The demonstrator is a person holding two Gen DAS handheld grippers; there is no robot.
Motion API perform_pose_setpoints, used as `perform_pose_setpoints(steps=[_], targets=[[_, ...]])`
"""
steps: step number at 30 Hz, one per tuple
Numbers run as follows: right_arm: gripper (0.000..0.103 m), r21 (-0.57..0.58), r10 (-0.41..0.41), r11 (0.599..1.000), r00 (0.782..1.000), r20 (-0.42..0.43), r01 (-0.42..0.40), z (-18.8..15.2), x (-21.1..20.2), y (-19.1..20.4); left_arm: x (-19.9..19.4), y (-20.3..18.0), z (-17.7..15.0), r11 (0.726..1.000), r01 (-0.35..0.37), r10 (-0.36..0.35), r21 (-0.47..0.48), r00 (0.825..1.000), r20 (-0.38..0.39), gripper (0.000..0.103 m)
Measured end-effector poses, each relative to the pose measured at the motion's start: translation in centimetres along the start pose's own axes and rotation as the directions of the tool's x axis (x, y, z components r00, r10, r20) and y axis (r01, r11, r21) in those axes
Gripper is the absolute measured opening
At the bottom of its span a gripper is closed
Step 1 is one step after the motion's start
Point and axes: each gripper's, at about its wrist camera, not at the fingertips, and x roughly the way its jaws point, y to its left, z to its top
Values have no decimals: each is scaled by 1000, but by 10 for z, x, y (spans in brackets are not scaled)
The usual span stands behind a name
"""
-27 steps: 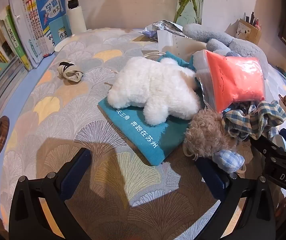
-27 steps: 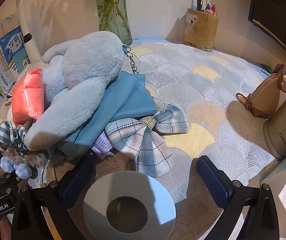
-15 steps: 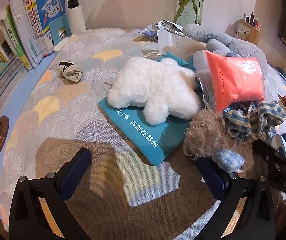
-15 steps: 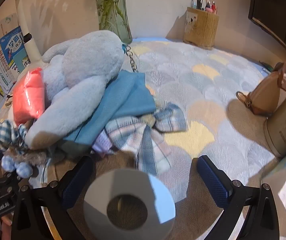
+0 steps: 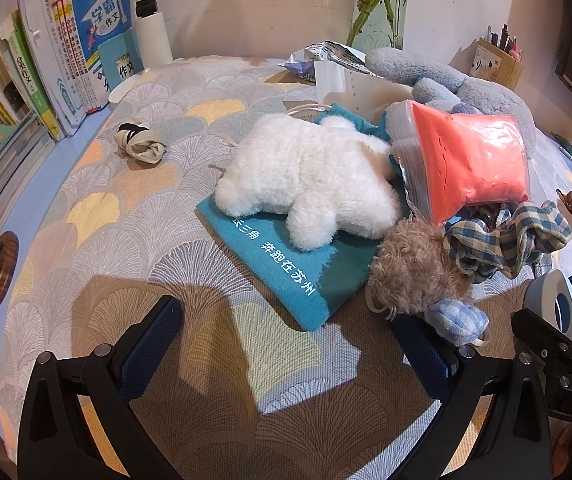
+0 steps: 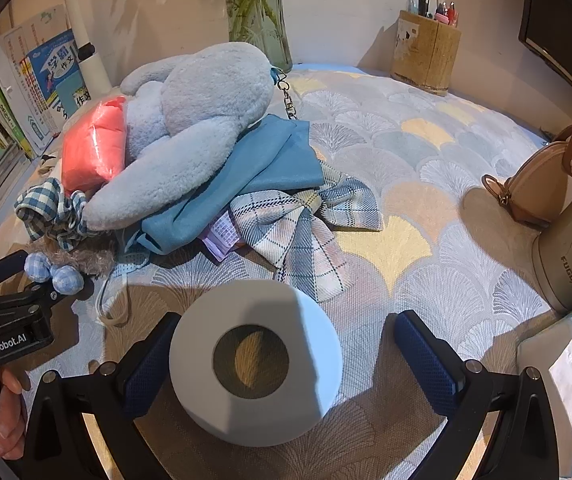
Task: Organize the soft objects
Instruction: 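Move left tool to white sock bundle while right tool grasps white tape ring, then grasp sock bundle with left tool and carry it to glass plate while right carries ring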
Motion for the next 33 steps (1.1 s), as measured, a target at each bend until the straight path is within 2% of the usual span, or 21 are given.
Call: perform_pose_setpoints(steps=[4, 7, 10, 14, 17, 20, 21, 23, 26, 28, 29, 32, 33], targets=[[103, -1, -17, 1000, 1000, -3, 17, -3, -3, 1, -3, 1, 0, 1000, -2, 2, 6, 1000, -14, 103], [103, -20, 2, 1000, 1000, -27, -3, -4, -5, 1, -8, 0, -5, 1000, 5, -4, 29, 999, -48, 103], [103, -45, 14, 999, 999, -51, -16, -14, -13, 2, -25, 6, -17, 997, 69, -66, 46, 995, -75, 102], [103, -38, 23, 999, 1000, -14, -24, -27, -25, 1, -64, 31, -25, 995, 93, -93, 19, 996, 10, 102], [101, -12, 67, 998, 997, 47, -66, -25, -44, -3, -94, 64, -13, 993, 116, -115, -3, 990, 86, 102], [101, -28, 86, 996, 985, 150, -82, -15, -74, -2, -104, 87, 15, 998, 55, -57, 19, 990, 132, 102], [101, -30, 94, 995, 979, 182, -90, -11, -85, -1, -103, 93, 26, 999, 30, -32, 19, 988, 154, 102], [101, -27, 97, 995, 974, 205, -93, -8, -94, 1, -91, 100, 45, 999, 50, -53, 23, 986, 158, 102], [101, -14, 53, 999, 976, 209, -52, -6, -94, 1, -59, 104, 70, 999, 35, -34, -3, 989, 144, 101], [101, -8, 6, 1000, 979, 205, -5, -12, -91, -1, -32, 110, 84, 999, 40, -37, -23, 992, 117, 95], [101, -7, -1, 1000, 981, 193, 3, -14, -88, -8, -15, 112, 91, 999, 36, -32, -39, 995, 95, 89], [101, 6, 8, 1000, 990, 139, -9, -24, -74, -16, 16, 116, 102, 997, 26, -23, -67, 998, 55, 86], [101, 14, 4, 1000, 993, 119, -6, -25, -68, -18, 25, 117, 104, 997, 28, -24, -73, 999, 48, 80]])
